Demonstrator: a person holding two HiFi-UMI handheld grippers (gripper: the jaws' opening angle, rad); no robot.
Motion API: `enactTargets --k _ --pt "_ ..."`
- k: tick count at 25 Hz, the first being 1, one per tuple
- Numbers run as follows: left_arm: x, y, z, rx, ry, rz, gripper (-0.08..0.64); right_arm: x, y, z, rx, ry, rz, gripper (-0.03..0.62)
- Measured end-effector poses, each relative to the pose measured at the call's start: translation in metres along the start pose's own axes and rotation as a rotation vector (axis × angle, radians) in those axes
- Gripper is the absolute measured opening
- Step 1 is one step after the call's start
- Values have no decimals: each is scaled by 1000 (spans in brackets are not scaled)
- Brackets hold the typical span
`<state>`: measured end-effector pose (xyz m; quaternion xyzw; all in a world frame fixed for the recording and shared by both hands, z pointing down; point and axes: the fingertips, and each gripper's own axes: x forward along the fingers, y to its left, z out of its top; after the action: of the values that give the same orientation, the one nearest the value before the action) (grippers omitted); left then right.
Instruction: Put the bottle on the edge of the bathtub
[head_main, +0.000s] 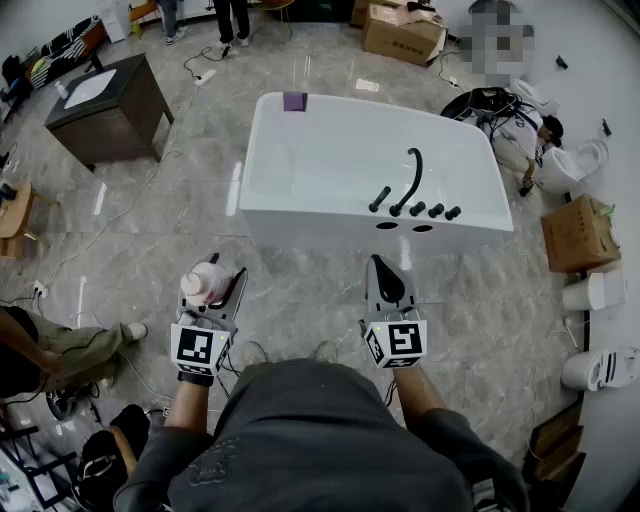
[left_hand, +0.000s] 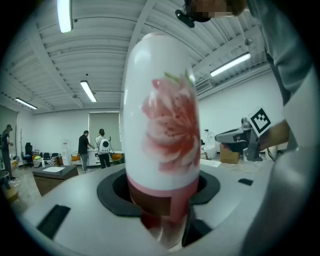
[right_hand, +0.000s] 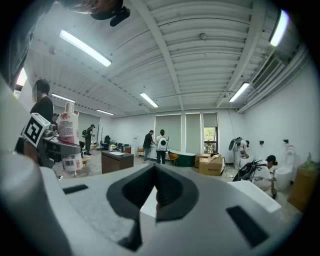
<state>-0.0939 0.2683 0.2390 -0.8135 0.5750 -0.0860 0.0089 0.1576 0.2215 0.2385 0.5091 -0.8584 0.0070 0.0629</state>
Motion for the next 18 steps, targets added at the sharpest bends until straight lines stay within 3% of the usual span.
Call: enactTargets --k 18 --pt "7 -17 -2 10 17 27 219 -14 -12 -20 5 19 48 0"
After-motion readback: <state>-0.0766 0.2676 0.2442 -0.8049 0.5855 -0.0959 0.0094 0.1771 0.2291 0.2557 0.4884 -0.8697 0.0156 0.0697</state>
